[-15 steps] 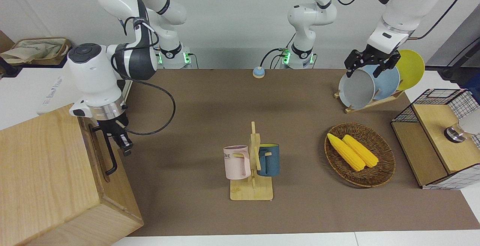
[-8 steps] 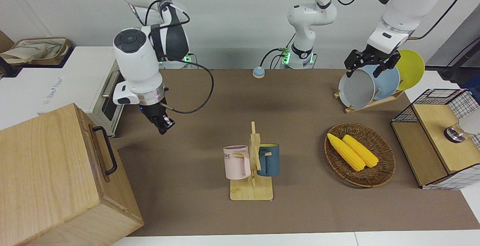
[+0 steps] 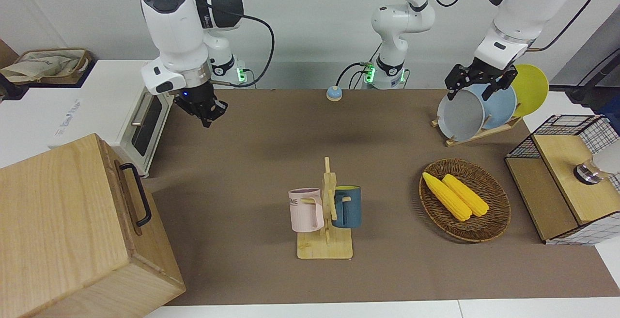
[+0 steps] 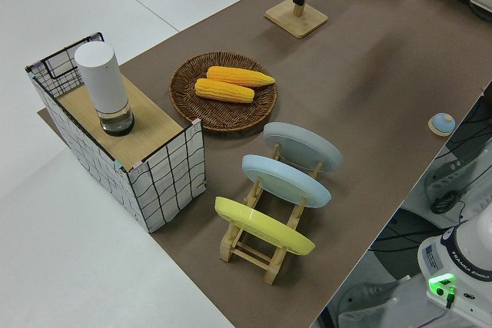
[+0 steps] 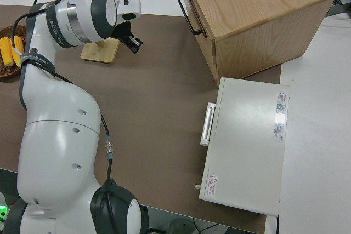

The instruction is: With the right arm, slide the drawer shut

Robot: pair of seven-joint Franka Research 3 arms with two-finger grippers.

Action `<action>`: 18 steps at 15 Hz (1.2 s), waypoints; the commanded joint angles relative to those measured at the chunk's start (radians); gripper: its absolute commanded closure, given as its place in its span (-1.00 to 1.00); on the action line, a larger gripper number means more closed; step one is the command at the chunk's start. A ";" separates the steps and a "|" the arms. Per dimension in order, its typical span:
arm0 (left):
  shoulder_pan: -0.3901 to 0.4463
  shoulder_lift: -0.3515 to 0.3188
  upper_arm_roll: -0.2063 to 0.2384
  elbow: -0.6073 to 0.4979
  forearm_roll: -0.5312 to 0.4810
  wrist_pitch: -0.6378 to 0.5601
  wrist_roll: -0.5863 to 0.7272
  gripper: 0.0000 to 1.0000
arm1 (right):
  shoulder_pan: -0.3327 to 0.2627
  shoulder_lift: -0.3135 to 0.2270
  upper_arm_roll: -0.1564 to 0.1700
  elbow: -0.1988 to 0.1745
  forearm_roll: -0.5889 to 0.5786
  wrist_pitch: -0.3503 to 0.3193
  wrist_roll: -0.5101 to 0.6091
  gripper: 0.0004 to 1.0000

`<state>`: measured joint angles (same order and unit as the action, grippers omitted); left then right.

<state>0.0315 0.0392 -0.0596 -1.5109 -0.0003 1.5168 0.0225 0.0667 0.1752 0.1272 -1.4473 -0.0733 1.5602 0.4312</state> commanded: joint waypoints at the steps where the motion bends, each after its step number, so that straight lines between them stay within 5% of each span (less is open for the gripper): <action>1: 0.004 0.011 -0.006 0.024 0.017 -0.020 0.010 -0.99 | -0.054 -0.074 -0.037 -0.047 0.087 -0.016 -0.254 1.00; 4: 0.004 0.011 -0.006 0.024 0.017 -0.020 0.010 -0.99 | -0.058 -0.079 -0.051 -0.041 0.086 -0.032 -0.296 1.00; 5: 0.004 0.011 -0.006 0.026 0.017 -0.020 0.010 -0.99 | -0.059 -0.076 -0.051 -0.038 0.084 -0.034 -0.296 0.78; 8: 0.004 0.011 -0.006 0.026 0.017 -0.020 0.010 -0.99 | -0.062 -0.066 -0.051 -0.035 0.076 -0.034 -0.298 -0.99; 18: 0.004 0.011 -0.006 0.026 0.017 -0.020 0.010 -0.99 | -0.076 -0.059 -0.050 -0.004 0.067 -0.031 -0.379 -0.97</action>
<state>0.0315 0.0392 -0.0596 -1.5109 -0.0003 1.5168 0.0225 0.0102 0.1166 0.0698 -1.4660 -0.0106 1.5313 0.1088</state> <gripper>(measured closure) 0.004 0.013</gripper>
